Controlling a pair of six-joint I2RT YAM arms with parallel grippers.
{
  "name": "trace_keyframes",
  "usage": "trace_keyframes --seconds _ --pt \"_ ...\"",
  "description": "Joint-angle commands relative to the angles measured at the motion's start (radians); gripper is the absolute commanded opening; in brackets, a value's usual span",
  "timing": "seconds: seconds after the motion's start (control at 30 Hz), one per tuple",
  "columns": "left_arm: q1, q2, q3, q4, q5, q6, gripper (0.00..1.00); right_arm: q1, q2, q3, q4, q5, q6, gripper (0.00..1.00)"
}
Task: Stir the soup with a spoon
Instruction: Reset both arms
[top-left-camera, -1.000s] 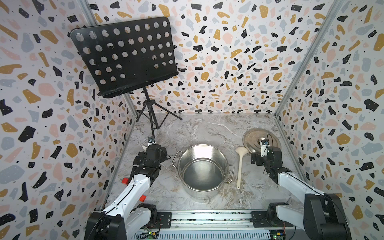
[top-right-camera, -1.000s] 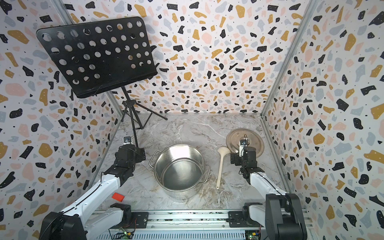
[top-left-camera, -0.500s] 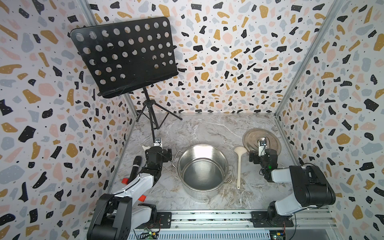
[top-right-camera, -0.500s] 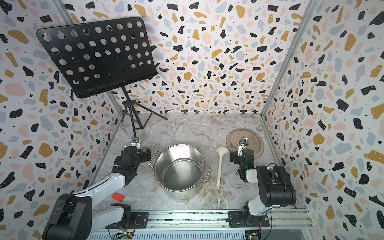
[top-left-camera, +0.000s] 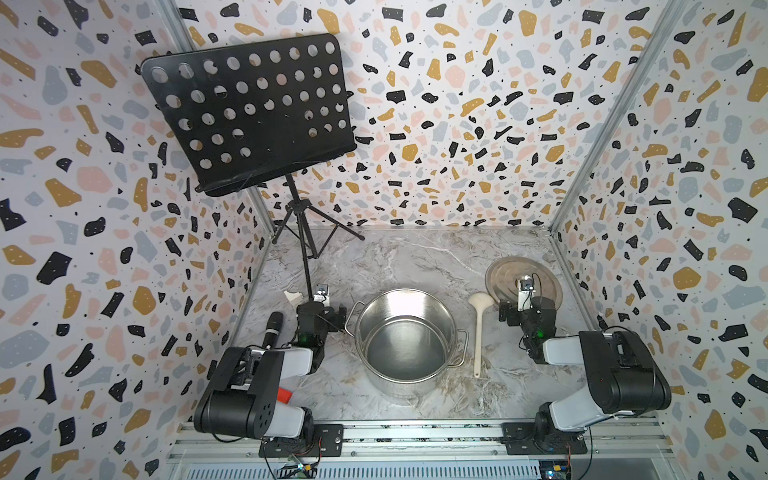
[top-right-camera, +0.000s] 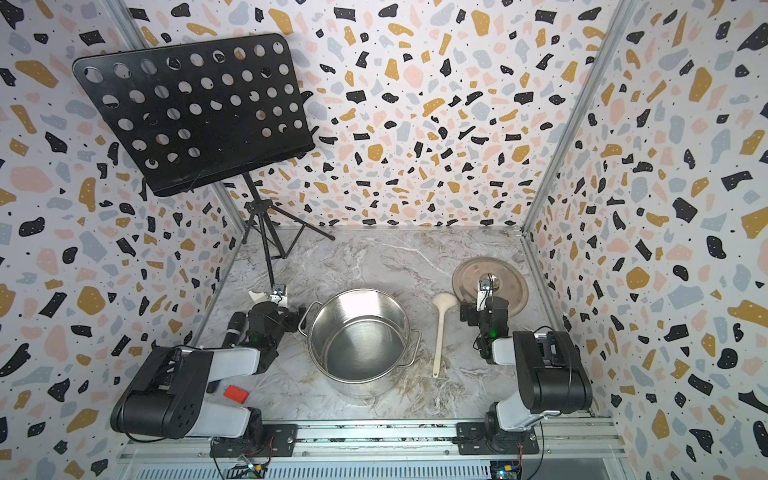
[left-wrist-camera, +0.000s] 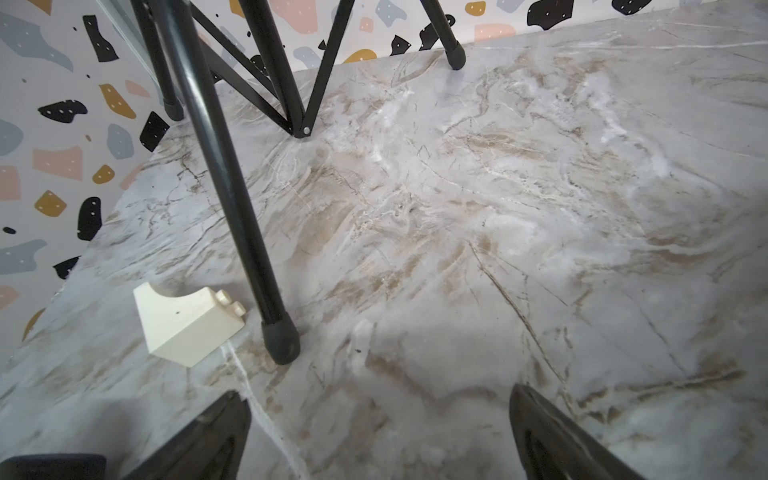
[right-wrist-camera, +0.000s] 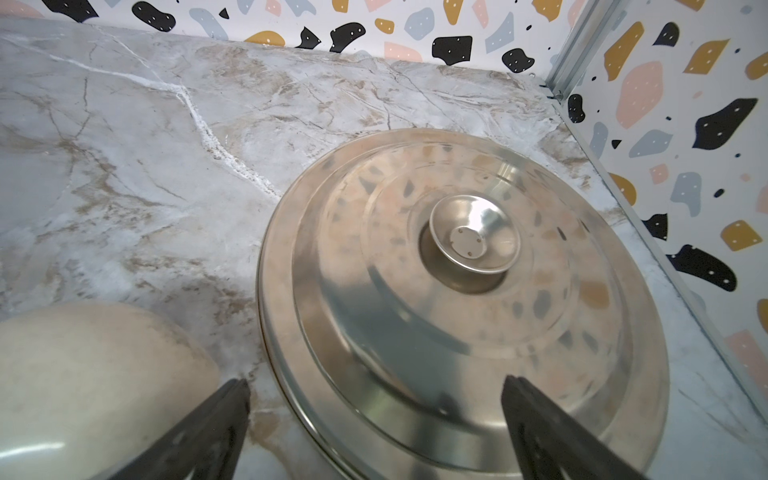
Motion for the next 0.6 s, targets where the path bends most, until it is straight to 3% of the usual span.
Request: trace_keyframes --seconds 0.0,0.57 --pt "0.013 -0.009 0.027 0.059 0.023 -0.008 1.0 -0.002 -0.013 0.019 0.017 -0.004 0.004 1.0" --pt "0.013 -0.017 0.026 0.052 0.024 -0.006 0.99 -0.002 -0.017 0.011 0.031 -0.002 0.002 1.0"
